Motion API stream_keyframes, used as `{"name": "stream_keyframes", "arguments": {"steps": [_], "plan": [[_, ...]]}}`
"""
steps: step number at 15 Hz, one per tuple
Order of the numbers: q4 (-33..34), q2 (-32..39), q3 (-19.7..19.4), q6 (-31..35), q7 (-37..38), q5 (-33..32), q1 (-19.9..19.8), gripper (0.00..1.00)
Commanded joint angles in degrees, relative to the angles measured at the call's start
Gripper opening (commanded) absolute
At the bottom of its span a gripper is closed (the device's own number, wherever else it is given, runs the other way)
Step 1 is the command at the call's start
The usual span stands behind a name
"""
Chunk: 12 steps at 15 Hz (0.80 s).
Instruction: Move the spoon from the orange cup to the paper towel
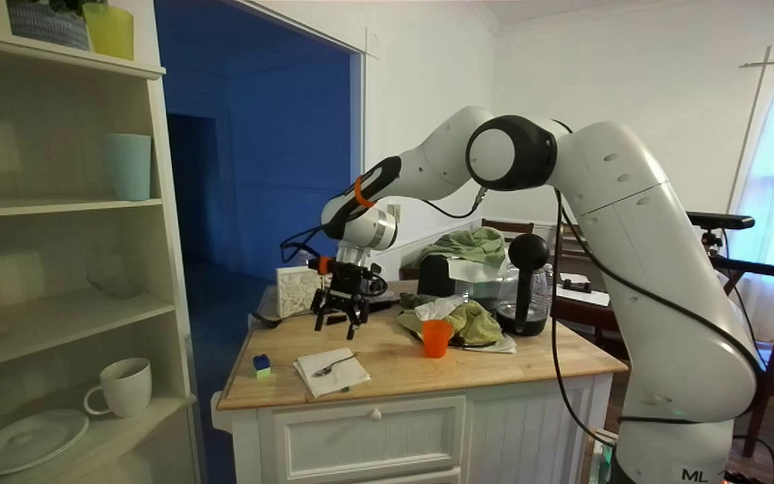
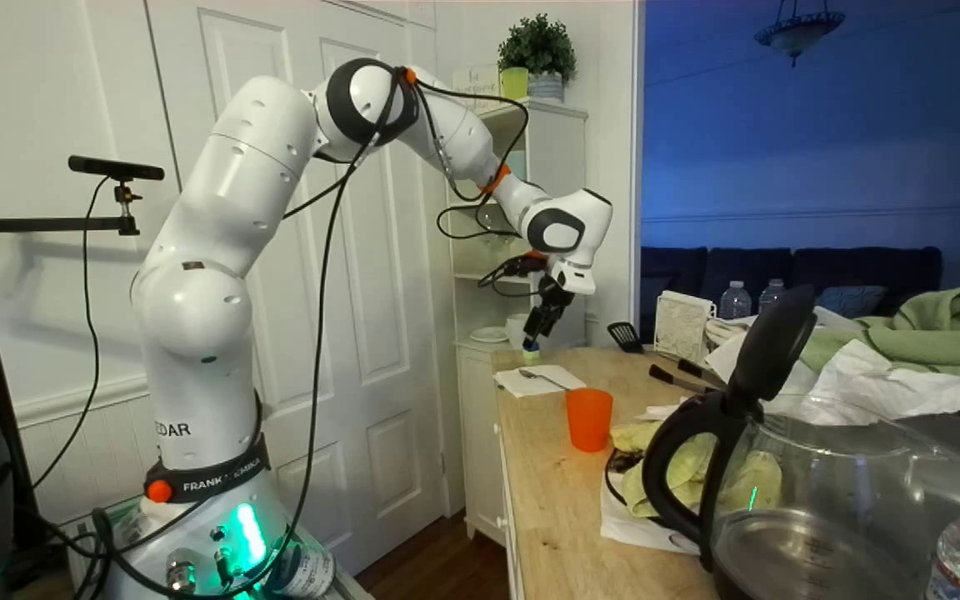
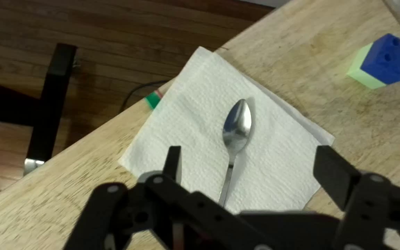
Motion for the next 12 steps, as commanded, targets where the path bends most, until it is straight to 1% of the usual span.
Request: {"name": "stream_keyframes", "arguments": {"steps": [1,3,4,9,10,12], "plan": [[3.0,-3.2,-0.8,-7.4,-2.3,-9.1,1.1,1.00],[4.7,-4.2,-0.8,-9.6,-5.4,-13.1,1.3,1.00],[5.1,-5.0,-0.9,-9.3,-7.0,-14.9,1.5,1.00],[5.1,-7.7,-1.1,-2.6,-15.1,-21.9,2.1,1.00],[5.9,-6.2,-0.8,-4.8,-12.5,-19.2,1.5,1.00],[5.9,-6.4,-0.8,-4.5,-12.9,-19.4,1.5,1.00]]}}
